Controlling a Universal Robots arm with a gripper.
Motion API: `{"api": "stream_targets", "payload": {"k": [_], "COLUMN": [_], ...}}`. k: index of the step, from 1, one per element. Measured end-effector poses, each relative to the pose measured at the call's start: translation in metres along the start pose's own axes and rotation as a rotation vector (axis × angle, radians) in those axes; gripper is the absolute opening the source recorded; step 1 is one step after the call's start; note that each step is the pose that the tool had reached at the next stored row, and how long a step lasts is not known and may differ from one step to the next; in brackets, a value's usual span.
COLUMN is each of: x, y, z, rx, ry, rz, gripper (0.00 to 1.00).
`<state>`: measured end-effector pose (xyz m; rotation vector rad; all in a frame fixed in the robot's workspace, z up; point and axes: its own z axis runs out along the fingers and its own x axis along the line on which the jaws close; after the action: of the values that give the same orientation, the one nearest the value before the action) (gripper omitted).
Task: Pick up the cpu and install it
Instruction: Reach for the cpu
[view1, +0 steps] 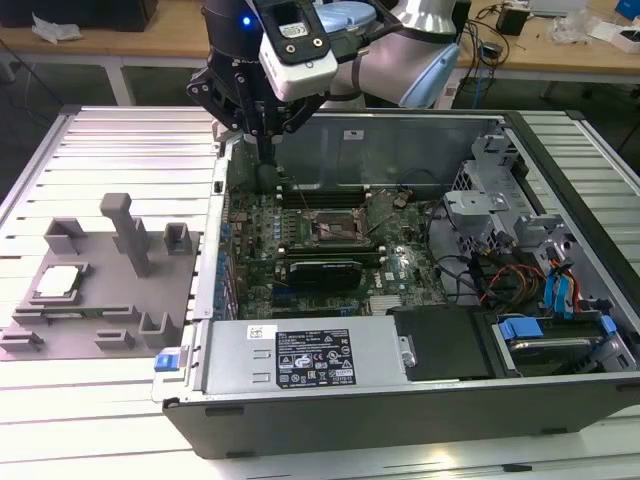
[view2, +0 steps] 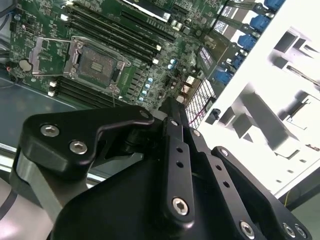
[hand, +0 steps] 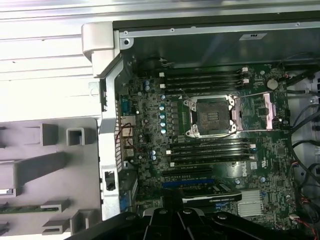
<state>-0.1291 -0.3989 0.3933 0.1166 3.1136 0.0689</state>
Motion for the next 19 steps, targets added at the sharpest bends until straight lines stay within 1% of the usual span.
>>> {"api": "stream_targets", "payload": {"k": [3, 8, 10, 17, 19], "x": [0.0038, 0.0080, 0.0112, 0.0189, 0.0223], "y": [-0.0002, -0.0005, -0.0007, -0.0013, -0.0016], "z": [-0.0001, -0.0002, -0.0003, -0.0005, -0.0006], "rx": [0.0000, -0.0001, -0.0001, -0.0003, -0.0003], "ry": [-0.0002, -0.0008, -0.0015, -0.0037, -0.0046], "rz": [0.000, 0.000, 0.000, 0.000, 0.000], "gripper": [0.11, 0.11, 0.11, 0.11, 0.11]}}
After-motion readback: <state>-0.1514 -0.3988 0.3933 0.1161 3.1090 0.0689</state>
